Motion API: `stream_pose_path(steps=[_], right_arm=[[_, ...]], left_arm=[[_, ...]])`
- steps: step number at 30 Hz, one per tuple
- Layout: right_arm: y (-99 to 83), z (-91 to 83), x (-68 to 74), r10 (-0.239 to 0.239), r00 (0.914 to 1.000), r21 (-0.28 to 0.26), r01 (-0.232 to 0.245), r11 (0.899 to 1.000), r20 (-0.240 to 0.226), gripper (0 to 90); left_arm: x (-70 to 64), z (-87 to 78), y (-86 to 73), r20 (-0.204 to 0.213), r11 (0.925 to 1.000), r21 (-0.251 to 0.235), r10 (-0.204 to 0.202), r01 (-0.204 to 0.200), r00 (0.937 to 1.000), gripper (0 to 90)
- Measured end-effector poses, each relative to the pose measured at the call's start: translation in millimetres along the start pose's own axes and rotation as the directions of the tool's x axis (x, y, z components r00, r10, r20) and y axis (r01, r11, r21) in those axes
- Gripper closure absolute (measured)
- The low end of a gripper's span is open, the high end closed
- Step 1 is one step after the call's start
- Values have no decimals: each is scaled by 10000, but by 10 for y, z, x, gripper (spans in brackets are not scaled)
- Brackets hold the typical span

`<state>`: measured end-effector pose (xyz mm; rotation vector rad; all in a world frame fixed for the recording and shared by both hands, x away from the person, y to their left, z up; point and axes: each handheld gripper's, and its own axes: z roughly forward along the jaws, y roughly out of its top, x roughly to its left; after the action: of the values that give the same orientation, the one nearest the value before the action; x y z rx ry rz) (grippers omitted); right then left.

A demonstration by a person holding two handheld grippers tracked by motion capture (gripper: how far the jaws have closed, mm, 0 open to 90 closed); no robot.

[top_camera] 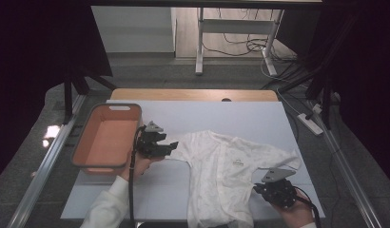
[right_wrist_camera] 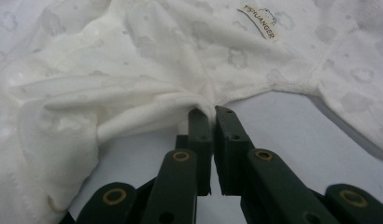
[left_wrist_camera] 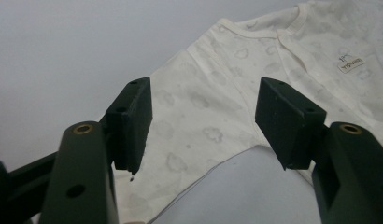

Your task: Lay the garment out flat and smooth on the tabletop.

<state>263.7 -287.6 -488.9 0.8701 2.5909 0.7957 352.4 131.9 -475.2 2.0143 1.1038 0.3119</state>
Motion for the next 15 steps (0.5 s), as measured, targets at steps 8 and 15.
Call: stream_pose_path(steps=[8, 15], right_arm=[[-73, -86, -23, 1003, 9949, -701, -1005, 9925, -66, 527], [-177, -79, 152, 1257, 9909, -153, -1266, 9918, -491, 492]], left_arm=[[11, -3, -1, -4, 10000, -19, -14, 14, 10000, 371], [7, 15, 5, 4, 10000, 19, -4, 4, 10000, 371]])
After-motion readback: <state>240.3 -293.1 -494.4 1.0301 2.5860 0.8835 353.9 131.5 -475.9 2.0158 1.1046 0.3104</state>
